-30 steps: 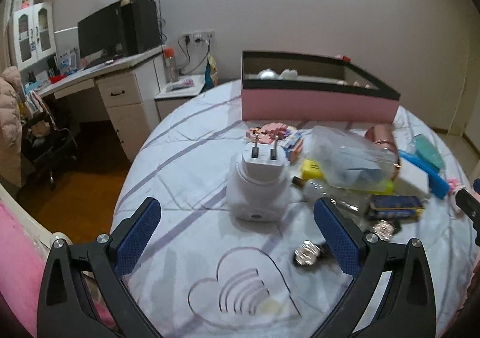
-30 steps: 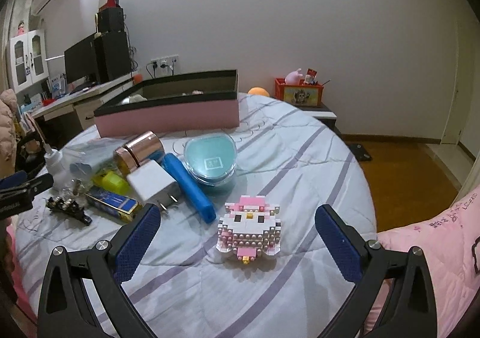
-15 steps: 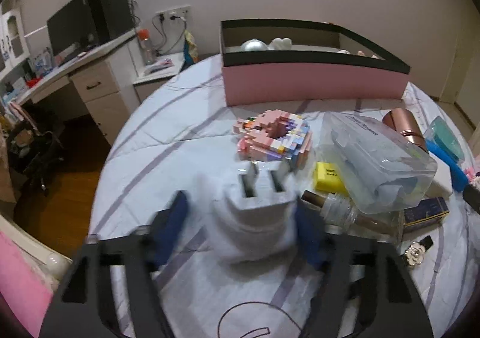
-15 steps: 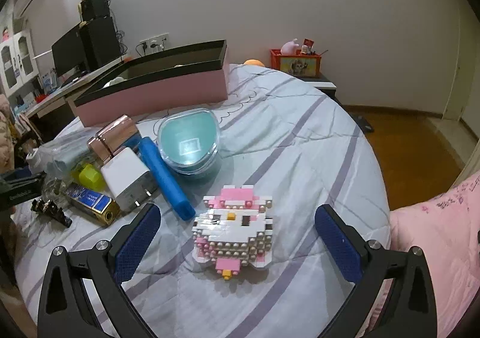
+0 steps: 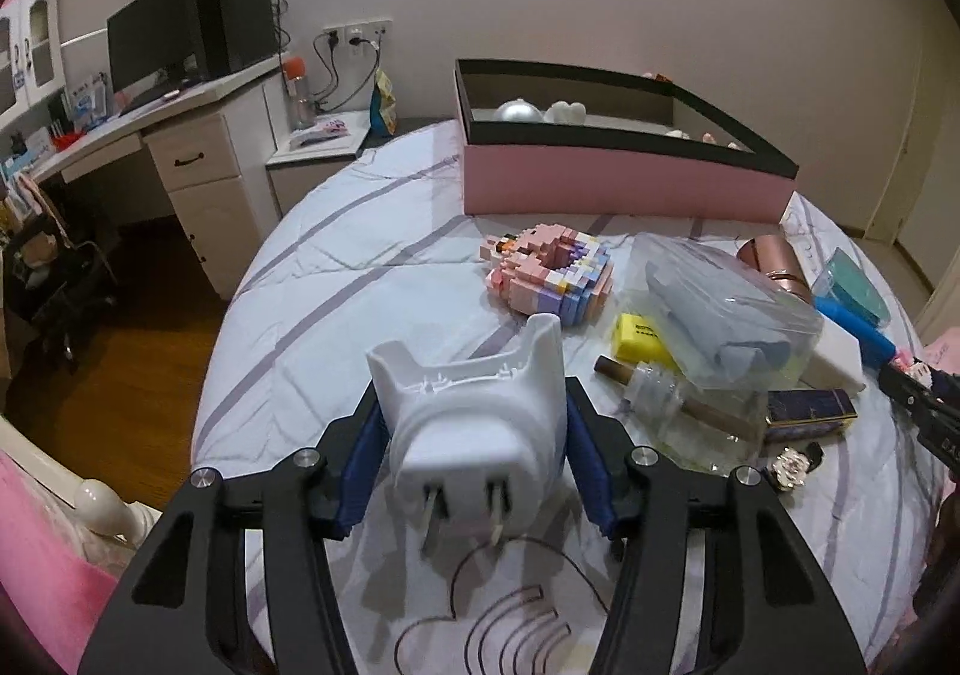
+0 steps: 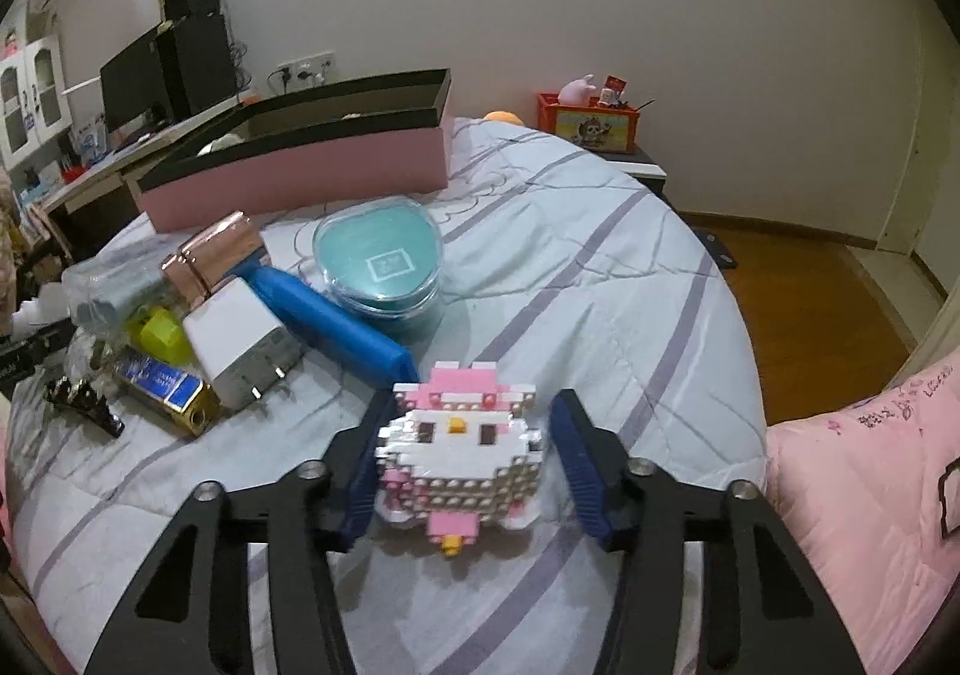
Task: Organize rigid objects
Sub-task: 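Grasp the white plug adapter with the left tool while the right tool grasps the block cat, then carry the plug adapter and block cat into the pink box and release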
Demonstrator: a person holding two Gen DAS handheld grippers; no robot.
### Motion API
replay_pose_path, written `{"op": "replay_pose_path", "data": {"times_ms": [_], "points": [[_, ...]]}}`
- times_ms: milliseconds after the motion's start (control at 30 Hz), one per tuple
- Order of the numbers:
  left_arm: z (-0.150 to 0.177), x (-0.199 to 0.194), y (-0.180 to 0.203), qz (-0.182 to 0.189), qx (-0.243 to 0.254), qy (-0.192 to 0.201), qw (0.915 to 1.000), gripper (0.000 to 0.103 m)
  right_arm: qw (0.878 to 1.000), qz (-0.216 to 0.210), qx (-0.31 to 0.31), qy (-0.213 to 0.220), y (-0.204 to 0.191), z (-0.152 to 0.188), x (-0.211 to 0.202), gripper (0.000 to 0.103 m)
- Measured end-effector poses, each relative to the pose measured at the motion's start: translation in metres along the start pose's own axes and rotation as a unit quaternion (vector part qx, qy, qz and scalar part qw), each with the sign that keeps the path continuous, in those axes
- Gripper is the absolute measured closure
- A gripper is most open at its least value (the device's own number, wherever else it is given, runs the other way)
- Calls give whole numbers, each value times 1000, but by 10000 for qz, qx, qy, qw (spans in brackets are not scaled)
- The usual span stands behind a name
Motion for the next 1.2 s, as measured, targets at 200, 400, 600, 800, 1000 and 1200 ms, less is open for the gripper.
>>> {"op": "replay_pose_path", "data": {"times_ms": [200,400,600,800,1000,1200], "points": [[4,-9,1,115,-57,62,9999,49,9999,-51,-128,20,-4,0,-2,58],[9,-6,-5,209,-295,123,9993,48,9998,-162,-124,27,-6,2,-5,58],[17,-1,-9,246,-449,119,9986,44,9997,-231,-58,42,-4,2,-5,58],[16,-4,-10,234,-500,246,9982,48,9996,-256,-36,105,-4,2,-7,58],[8,-18,-5,314,-448,425,9976,48,9993,-283,-52,229,-7,-2,-14,59],[-8,-39,9,453,-314,652,9964,48,9982,-408,-162,416,-17,-14,-29,59]]}}
Point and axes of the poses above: each gripper's, at about its wrist camera, not at the fingertips, and x roughly the way its jaws point, y to its right, z to its underside, the point moved 4 cm from there along x, roughly the way its jaws point, and after that the axes turned 1 degree about x, right-handed, at the moved point
